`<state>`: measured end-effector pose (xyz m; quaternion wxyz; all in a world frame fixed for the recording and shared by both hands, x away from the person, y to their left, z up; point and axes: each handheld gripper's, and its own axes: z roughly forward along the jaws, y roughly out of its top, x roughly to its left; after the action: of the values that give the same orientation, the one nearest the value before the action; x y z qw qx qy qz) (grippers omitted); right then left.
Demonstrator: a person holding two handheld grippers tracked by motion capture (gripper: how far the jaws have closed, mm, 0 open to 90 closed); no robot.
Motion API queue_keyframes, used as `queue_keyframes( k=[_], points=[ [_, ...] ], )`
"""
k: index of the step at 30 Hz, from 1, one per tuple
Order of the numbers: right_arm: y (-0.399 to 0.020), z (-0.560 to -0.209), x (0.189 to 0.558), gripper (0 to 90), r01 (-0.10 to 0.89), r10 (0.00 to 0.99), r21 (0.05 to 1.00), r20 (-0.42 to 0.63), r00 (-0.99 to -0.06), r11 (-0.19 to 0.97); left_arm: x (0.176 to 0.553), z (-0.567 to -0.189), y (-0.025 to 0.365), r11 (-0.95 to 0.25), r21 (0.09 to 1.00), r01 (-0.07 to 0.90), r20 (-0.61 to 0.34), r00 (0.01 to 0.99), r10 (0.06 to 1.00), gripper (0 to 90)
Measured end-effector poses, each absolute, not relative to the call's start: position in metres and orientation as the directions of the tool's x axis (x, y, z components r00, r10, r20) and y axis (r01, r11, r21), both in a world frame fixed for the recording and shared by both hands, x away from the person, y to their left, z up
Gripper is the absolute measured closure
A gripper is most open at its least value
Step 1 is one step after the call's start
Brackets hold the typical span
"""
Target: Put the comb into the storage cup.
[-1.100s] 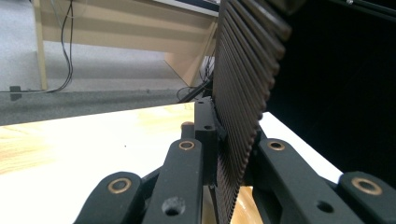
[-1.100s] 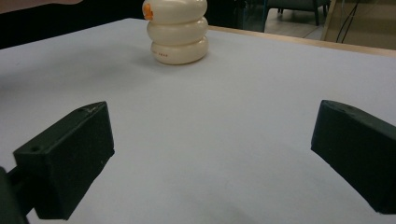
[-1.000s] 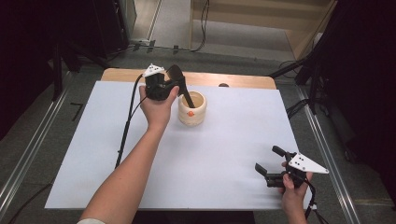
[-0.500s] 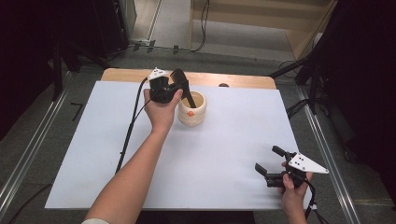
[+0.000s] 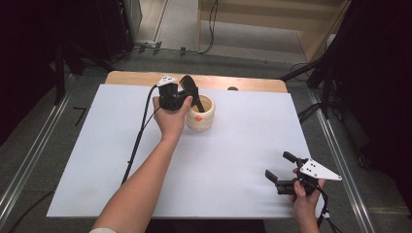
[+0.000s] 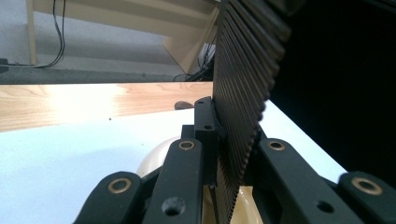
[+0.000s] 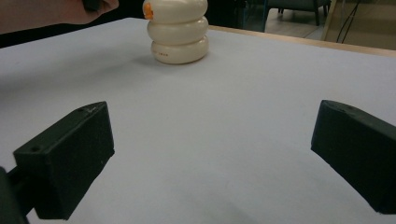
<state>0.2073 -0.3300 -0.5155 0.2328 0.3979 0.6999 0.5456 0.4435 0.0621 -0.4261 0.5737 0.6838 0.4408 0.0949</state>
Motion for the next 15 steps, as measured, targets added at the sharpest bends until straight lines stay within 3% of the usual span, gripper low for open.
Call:
queue_keyframes(
  k=[15],
  points=[
    [-0.3299,-0.5157,0.2077,0.0,0.303,0.810,0.949,0.108,-0.577,0.089,0.4481,-0.4325,0.0649,0.064,0.847,0.527,-0.400,0.554,0.730,82.7]
  ],
)
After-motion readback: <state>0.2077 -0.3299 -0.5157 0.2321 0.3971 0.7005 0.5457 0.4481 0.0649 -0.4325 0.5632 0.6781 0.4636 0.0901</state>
